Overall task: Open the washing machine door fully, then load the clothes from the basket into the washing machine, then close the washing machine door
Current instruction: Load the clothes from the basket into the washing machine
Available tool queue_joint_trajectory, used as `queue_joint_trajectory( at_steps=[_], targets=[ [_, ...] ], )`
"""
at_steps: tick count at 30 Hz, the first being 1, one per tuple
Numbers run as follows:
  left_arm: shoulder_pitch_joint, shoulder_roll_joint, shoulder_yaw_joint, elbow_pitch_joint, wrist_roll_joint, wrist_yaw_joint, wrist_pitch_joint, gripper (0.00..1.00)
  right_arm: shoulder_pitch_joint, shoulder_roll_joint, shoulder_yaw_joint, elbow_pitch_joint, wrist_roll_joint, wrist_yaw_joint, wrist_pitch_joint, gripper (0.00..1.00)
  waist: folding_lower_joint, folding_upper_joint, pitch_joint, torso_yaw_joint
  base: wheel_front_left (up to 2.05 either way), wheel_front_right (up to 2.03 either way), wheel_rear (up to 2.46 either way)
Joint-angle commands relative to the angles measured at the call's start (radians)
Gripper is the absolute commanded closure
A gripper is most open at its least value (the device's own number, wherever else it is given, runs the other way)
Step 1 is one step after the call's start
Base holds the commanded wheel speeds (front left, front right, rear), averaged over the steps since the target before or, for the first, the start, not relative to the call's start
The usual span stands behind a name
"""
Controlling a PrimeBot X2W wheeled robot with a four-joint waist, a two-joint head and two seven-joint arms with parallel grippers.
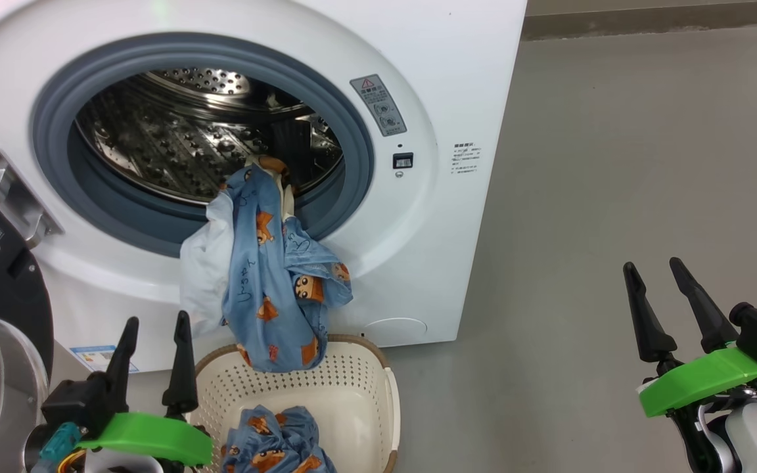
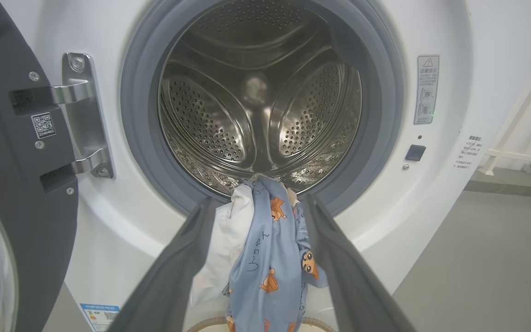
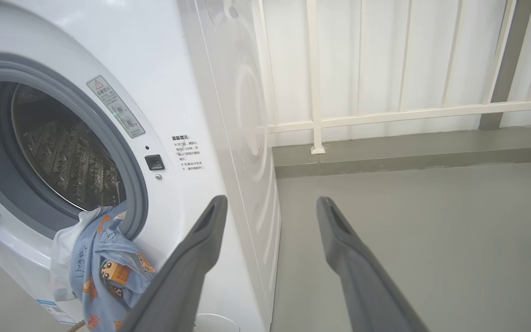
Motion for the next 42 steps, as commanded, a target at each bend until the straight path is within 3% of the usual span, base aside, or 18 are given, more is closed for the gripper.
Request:
queue_joint_trajectory(
  at_steps=[1,17,42],
  targets=[
    [-0.021,0.018,0.029,-0.015,-0.007,0.006,-0.004,0.0,-0.02,-0.018,0.021,-0.02,-0.011,0.005,-0.008,0.0,-0.0001,-0.0001,0.001,-0.003,0.0,0.0,0.0],
    [-0.044,0.028,0.022,0.061,-0.033,0.001,0.032,0.0,-0.032,-0.021,0.03,-0.026,-0.009,0.005,-0.008,0.0,-0.0001,-0.0001,0.031,-0.031,0.0,0.0,0.0],
    [-0.391,0.047,-0.051,0.603,-0.087,-0.081,0.056,0.0,-0.125,-0.025,0.023,-0.072,-0.017,0.005,-0.008,0.0,-0.0001,-0.0001,0.285,-0.131,0.0,0.0,0.0]
  ],
)
